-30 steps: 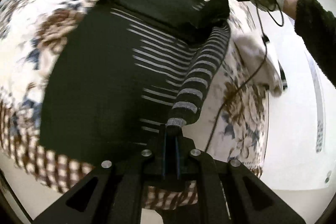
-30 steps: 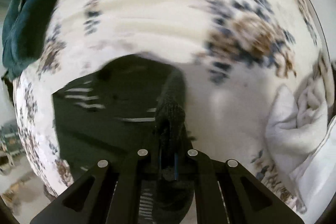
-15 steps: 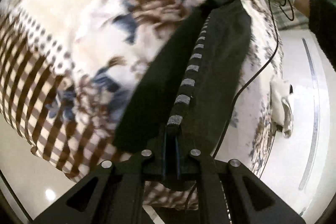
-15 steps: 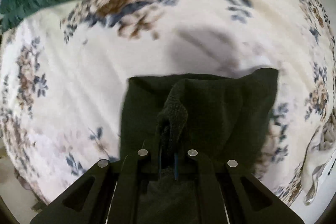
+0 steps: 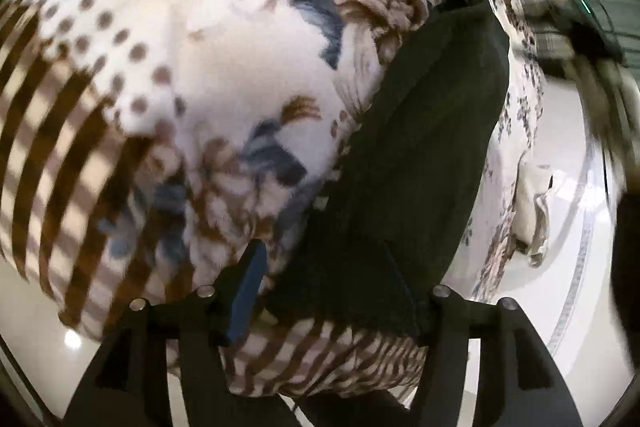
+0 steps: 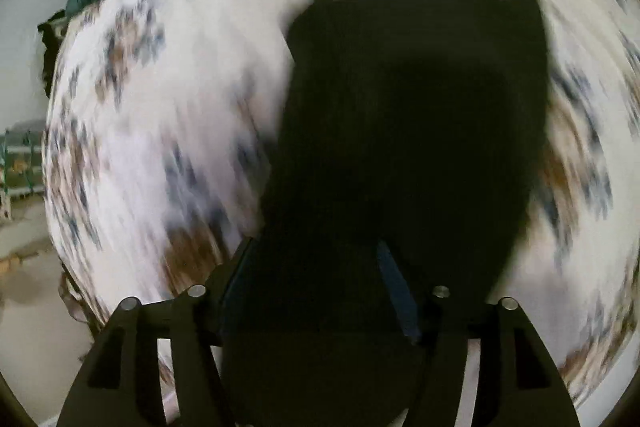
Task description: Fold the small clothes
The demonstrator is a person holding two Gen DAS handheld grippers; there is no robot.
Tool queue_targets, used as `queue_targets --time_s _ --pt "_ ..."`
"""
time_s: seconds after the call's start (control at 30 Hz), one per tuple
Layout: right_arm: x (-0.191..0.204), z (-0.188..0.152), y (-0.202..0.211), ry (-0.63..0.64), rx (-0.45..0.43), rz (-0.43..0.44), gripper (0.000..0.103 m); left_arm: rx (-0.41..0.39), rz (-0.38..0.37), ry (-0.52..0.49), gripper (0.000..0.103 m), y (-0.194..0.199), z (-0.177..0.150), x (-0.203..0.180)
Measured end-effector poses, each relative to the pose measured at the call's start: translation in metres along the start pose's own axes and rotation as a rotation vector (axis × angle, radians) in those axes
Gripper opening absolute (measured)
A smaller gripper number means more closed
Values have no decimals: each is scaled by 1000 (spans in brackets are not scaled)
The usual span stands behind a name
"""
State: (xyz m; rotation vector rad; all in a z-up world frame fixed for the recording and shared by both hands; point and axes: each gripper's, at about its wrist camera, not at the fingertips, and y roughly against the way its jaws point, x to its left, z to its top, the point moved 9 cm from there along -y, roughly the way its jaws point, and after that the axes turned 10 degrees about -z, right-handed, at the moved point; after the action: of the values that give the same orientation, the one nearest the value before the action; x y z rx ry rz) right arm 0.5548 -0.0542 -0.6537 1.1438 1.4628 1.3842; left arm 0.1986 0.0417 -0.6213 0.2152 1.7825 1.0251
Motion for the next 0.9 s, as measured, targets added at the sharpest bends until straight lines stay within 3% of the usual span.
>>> queue_targets --time_s 0.1,0.17,0.27,0.33,0.37,0.4,0.43,0.53,0.63,0.67,0.73,0.77,0.8,0.9 --pt "-34 -102 -25 -55 77 -16 66 50 38 -62 56 -20 4 -3" --pt "-49 -179 -51 -139 172 28 66 76 69 -104 54 -33 3 -6" --pt "-56 -277 -96 -252 315 107 66 98 135 -157 6 -44 -1 -7" --pt "-51 -321 -116 -299 363 177 66 82 139 -163 6 -39 -3 -9" --pt "-45 -340 -123 -314 367 221 57 77 146 -169 6 -35 -4 -11" --pt "-40 -351 -126 -332 357 256 23 77 148 -171 6 -31 -6 -13" --pt "-37 -362 -127 -338 346 262 7 79 152 -168 6 -26 -7 -12" --pt "-39 -384 -127 -313 330 196 7 130 211 -159 4 -22 -12 3" --pt "-43 -384 -115 -331 326 233 8 178 206 -146 9 -10 -12 -1" --pt "-45 -379 -105 -339 313 255 13 167 210 -179 18 -1 -8 -10" --pt "-52 -365 -86 -360 281 309 37 143 183 -235 40 13 4 -31" --pt "-59 -351 -73 -381 241 336 55 118 160 -253 56 19 18 -44" --pt "-67 -336 -61 -399 199 348 58 84 133 -265 60 22 36 -58" --pt "-92 -280 -30 -423 78 373 59 11 20 -286 60 9 104 -101"
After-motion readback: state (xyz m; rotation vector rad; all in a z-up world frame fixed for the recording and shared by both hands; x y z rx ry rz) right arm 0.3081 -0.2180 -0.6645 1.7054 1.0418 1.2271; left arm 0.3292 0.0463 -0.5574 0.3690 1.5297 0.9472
